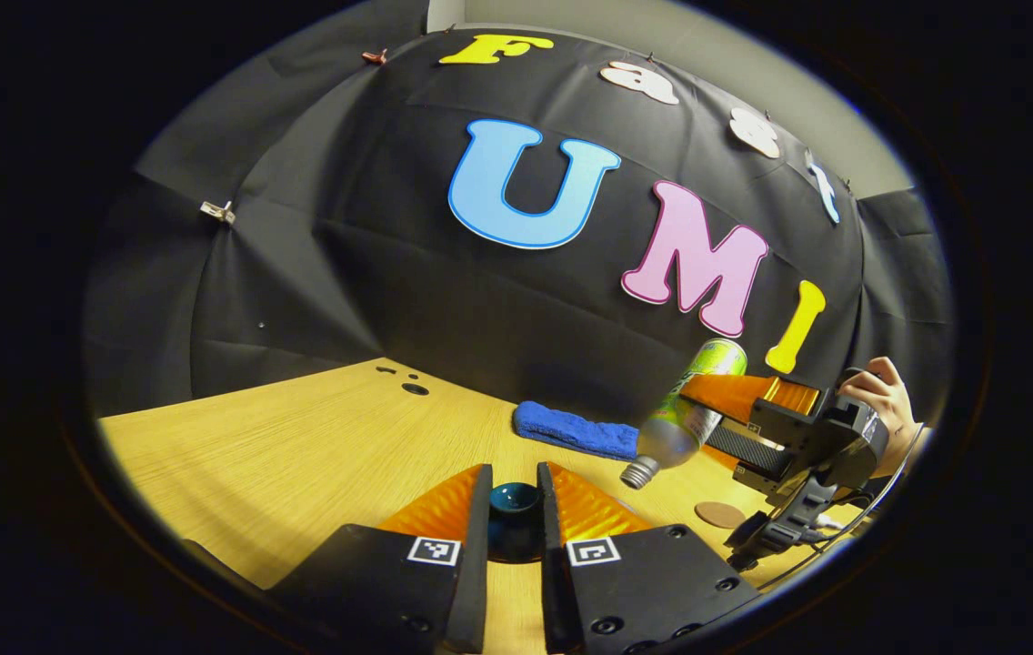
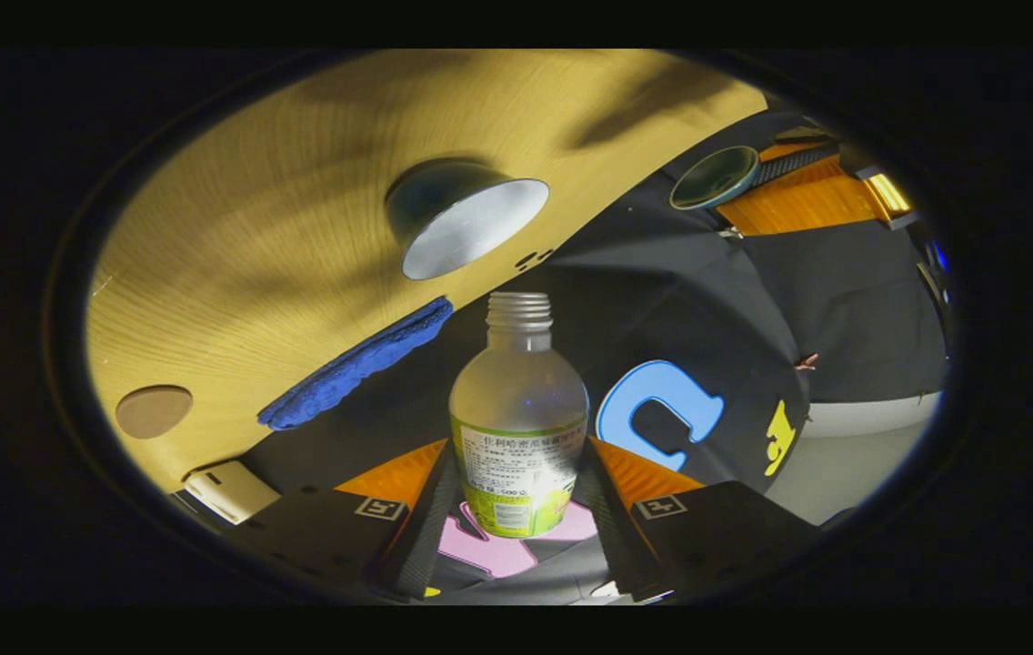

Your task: Open the teacup lid with one hand, grasp the water bottle and pour water into the teacup with the other hand; after pouring, place the water bottle on the coaster and then close the teacup lid.

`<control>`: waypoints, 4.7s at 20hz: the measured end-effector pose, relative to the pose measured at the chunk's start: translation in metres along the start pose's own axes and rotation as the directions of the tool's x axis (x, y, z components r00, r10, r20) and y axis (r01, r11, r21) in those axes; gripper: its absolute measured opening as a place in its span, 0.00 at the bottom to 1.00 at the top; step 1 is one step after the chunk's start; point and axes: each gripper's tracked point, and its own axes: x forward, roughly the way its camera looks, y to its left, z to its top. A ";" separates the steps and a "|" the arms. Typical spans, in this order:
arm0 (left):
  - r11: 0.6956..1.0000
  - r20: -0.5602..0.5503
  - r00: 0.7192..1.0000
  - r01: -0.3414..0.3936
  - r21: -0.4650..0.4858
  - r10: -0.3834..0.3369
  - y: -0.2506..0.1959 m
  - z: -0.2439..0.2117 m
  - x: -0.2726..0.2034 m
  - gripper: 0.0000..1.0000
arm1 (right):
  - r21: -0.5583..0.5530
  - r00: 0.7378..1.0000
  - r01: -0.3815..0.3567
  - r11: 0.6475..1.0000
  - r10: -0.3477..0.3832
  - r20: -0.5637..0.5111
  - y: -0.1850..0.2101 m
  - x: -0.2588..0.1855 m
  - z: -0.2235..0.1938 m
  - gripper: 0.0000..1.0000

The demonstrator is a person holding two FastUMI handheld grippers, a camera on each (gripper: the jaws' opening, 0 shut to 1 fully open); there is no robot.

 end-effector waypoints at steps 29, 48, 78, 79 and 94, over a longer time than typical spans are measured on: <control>0.999 0.018 0.999 -0.026 -0.041 0.027 0.008 0.005 -0.003 0.28 | 0.926 0.998 -0.005 -0.378 0.049 0.025 0.045 -0.053 -0.051 0.76; 0.998 0.018 0.999 -0.050 0.036 0.049 0.003 0.003 -0.001 0.28 | 0.681 0.983 0.086 -0.727 0.172 0.060 0.180 -0.061 -0.086 0.77; 0.985 -0.079 0.996 0.052 0.166 -0.039 -0.087 -0.029 0.075 0.29 | 0.642 0.985 0.124 -0.756 0.170 0.010 0.182 -0.186 -0.111 1.00; 0.983 -0.080 0.996 0.043 0.176 -0.029 -0.087 -0.031 0.077 0.29 | 0.653 0.987 0.121 -0.748 0.161 0.002 0.177 -0.191 -0.113 1.00; 0.948 -0.174 0.984 0.027 0.317 0.030 -0.098 -0.069 0.096 0.29 | 0.665 0.995 0.093 -0.741 0.087 -0.042 0.141 -0.222 -0.131 0.99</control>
